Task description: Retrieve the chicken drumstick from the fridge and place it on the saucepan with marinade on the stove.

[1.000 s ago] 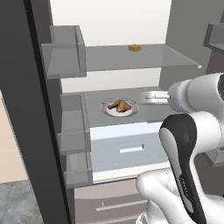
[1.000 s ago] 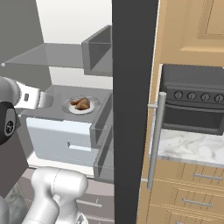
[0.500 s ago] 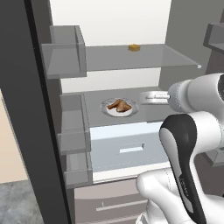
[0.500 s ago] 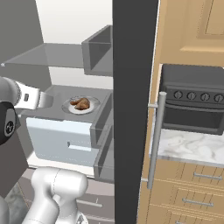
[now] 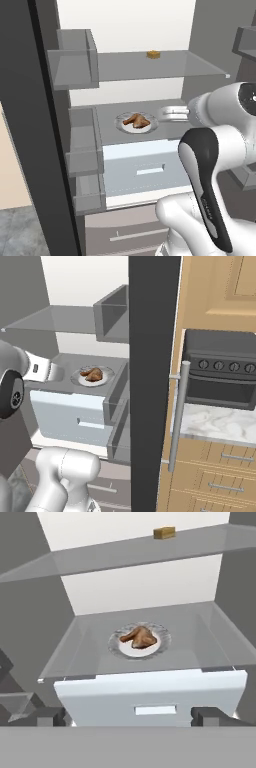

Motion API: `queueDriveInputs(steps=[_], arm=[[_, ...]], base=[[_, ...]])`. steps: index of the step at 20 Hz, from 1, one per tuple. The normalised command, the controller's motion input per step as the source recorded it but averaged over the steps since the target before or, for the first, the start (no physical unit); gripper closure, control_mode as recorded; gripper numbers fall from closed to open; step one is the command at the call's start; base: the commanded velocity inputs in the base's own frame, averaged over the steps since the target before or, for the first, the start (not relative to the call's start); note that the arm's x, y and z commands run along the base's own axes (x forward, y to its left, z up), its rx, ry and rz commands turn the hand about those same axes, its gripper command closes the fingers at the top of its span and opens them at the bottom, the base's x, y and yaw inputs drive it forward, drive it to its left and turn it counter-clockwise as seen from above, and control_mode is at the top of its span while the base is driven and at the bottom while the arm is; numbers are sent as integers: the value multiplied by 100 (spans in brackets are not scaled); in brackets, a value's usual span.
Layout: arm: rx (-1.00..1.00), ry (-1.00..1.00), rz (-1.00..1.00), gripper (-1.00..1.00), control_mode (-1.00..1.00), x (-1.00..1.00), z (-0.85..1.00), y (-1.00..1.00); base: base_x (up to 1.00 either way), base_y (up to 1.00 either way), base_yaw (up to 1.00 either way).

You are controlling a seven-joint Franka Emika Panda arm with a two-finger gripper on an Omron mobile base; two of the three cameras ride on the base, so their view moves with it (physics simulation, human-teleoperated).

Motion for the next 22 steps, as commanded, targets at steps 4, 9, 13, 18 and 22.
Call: queueDriveInputs(steps=[4, 9, 13, 18, 22], arm=[[0, 19, 0, -100, -100, 15, -4, 0], [0, 17, 0, -100, -100, 19, -15, 0], [-3, 1, 0, -100, -100, 13, -51, 0], [-2, 0, 0, -100, -100, 21, -36, 0], [-1, -1, 2, -100, -100, 18, -16, 0]], base=[[0, 0, 0], [0, 0, 0], [0, 0, 0], [0, 0, 0], [0, 0, 0]])
